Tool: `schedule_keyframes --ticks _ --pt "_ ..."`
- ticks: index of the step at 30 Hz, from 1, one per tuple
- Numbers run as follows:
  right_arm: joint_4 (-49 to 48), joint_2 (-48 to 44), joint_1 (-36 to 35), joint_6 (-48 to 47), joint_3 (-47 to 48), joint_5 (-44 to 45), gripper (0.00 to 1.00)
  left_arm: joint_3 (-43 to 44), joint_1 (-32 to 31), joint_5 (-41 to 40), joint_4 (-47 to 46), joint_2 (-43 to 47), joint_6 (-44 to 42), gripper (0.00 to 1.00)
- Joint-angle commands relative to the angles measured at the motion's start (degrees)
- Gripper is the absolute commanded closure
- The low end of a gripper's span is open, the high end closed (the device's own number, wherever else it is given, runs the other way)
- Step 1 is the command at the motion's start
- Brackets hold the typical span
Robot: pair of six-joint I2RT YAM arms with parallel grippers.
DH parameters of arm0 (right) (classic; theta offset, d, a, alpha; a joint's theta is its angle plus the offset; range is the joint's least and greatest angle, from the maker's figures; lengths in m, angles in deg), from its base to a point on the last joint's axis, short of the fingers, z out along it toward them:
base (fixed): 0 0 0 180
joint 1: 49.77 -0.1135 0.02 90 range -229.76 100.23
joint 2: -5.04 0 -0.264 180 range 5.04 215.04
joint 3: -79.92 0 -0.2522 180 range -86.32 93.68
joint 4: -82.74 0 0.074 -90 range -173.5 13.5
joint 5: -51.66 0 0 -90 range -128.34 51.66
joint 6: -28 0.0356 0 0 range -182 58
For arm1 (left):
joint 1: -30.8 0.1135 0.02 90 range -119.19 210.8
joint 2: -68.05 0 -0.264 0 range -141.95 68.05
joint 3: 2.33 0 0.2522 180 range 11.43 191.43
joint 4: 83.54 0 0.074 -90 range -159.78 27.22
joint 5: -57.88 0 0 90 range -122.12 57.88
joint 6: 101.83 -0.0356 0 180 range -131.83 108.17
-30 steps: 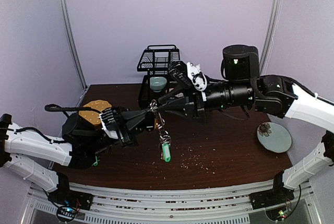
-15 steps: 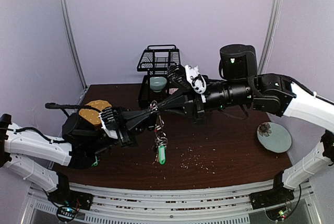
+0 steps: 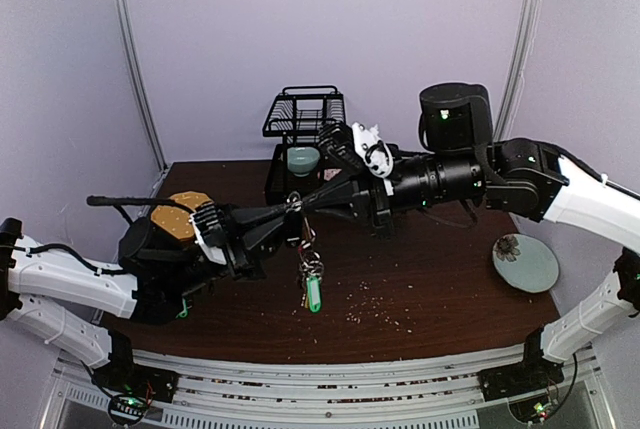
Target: Put the keys on the keyring
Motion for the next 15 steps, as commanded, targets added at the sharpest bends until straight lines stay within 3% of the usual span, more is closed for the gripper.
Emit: schedule_keyframes --ticks 1,6,10,15 --pt "3.11 0.20 -0.16 3.67 3.37 4.15 1.00 -1.10 0.36 -6.62 -2.61 0.94 -2.97 0.84" --pt "5.52 0.44 -0.19 4.87 4.74 7.53 1.00 -3.35 0.35 -9.44 -2.49 1.56 -4.11 0.77" --pt "8.14 1.38 -0.23 4.97 6.46 9.35 1.00 -4.74 0.36 -10.73 -0.64 3.30 -4.00 0.65" --pt "11.44 3.25 -0.20 5.34 8.98 13.91 1.00 -6.11 0.34 -11.50 7.87 8.40 -4.98 0.54"
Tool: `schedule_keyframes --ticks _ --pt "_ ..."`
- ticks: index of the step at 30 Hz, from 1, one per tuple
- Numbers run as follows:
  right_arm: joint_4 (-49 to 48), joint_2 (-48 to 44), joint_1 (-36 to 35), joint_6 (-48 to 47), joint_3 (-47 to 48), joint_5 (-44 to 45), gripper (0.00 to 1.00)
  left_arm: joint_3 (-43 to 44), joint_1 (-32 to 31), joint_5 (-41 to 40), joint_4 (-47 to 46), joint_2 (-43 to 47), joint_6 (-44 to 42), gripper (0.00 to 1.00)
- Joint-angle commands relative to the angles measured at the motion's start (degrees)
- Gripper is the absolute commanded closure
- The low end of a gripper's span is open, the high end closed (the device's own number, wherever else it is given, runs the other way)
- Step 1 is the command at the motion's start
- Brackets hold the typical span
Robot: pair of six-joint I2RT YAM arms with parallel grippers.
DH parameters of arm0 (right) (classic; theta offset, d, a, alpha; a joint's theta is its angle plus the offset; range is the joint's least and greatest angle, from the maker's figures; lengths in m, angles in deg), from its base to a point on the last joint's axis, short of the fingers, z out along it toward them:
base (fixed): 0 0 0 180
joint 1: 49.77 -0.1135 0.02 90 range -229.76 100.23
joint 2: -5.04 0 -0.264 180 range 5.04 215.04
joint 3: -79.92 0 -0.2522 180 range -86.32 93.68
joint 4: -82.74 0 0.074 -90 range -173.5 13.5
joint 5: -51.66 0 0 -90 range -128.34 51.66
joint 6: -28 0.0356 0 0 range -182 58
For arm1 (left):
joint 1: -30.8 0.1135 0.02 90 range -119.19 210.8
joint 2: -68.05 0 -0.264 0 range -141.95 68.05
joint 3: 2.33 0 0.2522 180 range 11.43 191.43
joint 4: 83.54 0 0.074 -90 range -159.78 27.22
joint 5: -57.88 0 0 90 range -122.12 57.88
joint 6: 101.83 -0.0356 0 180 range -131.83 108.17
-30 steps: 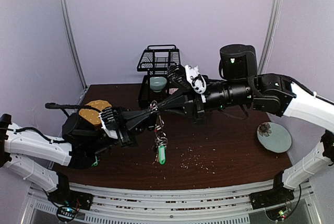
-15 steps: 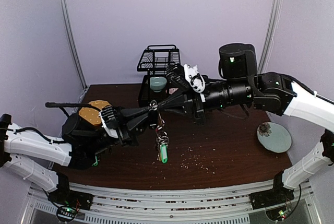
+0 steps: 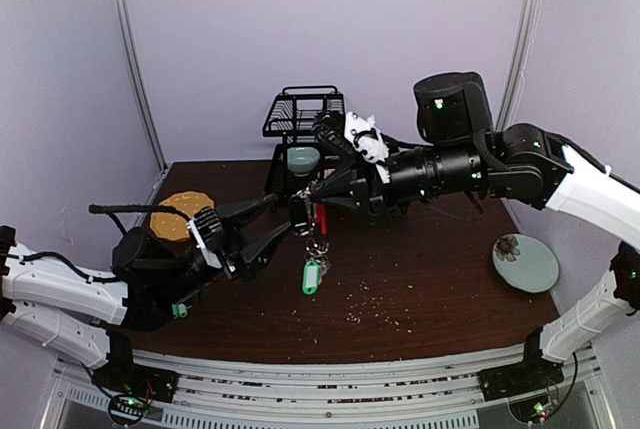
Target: Put the keys on the keyring
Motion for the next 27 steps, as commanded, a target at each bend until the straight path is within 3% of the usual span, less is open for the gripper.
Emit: schedule_keyframes --ticks 1,6,12,16,20,23,27 --pt "2.65 1.75 -0.20 1.60 3.42 6.06 1.00 -0.42 0.31 -1.30 8.03 5.37 -1.39 0.54" --pt "1.85 2.56 -0.31 1.79 3.46 8.01 1.00 2.17 1.15 2.34 19.05 10.30 6.02 0.46" --pt "-2.18 1.98 -0.38 1.41 1.67 6.17 1.00 10.98 2.77 0.94 32.39 7.44 15.56 0.53" --pt "-5.70 1.13 -0.40 2.43 -0.43 3.91 1.00 12.83 3.39 1.28 34.44 6.72 14.20 0.58" --pt "-12.21 0.05 -0.33 4.31 -4.63 1.81 1.00 14.66 3.45 2.26 35.62 6.37 11.09 0.71" --pt "-18.36 -1.27 -0.03 6.78 -8.38 -0.16 1.00 15.77 3.48 7.30 38.15 6.92 9.37 0.70" --pt "-23.03 -2.30 0.59 9.18 -11.50 -1.70 1.00 11.33 3.52 6.07 35.80 11.04 10.11 0.63"
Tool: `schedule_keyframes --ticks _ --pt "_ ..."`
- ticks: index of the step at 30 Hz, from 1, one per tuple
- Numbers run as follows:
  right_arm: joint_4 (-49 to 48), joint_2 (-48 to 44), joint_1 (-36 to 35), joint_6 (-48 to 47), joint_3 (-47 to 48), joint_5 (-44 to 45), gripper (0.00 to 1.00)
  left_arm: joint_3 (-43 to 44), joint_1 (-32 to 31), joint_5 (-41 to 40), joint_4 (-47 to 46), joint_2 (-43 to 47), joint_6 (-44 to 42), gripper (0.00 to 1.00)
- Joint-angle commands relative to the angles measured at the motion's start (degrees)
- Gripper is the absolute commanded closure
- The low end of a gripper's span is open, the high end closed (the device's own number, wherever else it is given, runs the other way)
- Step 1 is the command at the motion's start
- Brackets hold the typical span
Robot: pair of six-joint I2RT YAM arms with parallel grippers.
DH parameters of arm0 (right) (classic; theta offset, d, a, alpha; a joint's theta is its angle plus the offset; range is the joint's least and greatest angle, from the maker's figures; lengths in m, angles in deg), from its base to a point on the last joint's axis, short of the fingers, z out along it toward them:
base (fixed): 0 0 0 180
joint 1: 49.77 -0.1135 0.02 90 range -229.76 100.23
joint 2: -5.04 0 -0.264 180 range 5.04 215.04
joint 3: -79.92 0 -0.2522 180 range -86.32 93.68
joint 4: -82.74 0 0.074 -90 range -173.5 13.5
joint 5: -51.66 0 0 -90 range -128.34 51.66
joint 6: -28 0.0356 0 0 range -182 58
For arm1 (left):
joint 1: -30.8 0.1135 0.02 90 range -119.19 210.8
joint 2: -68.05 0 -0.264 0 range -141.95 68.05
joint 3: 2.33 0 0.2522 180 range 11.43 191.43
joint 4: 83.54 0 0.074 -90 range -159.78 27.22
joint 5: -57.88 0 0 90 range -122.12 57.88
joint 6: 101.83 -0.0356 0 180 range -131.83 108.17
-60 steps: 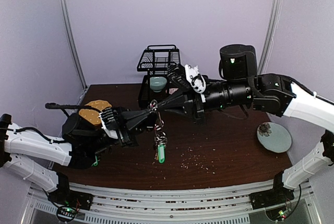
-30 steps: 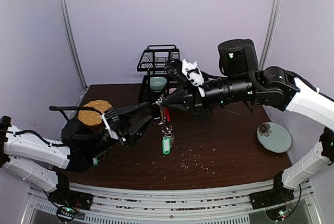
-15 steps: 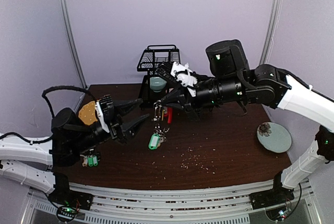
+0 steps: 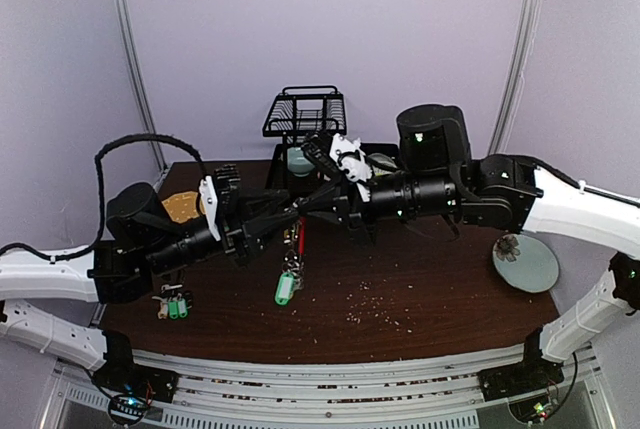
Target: Put the keys on the keyring
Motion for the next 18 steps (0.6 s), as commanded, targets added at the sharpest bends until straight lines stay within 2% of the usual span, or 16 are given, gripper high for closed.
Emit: schedule_keyframes --ticks 1,6,14,18 --pt "-10.37 -2.90 0.70 4.20 -1.96 -3.53 1.00 -3.02 0.50 0.52 -1.85 4.72 -0.76 0.61" --pt "-12.50 -2.90 0.81 5.32 -2.24 -5.40 1.00 -4.06 0.94 -3.70 0.65 5.81 -1.55 0.64" --pt "-16.63 -2.85 0.79 7.17 -4.06 -6.04 1.00 -3.60 0.97 -1.74 -1.22 4.25 -1.81 0.64" --pt "-21.21 -2.96 0.80 9.63 -6.23 -6.66 1.00 -3.42 0.97 -1.17 -1.68 3.47 -1.76 0.78"
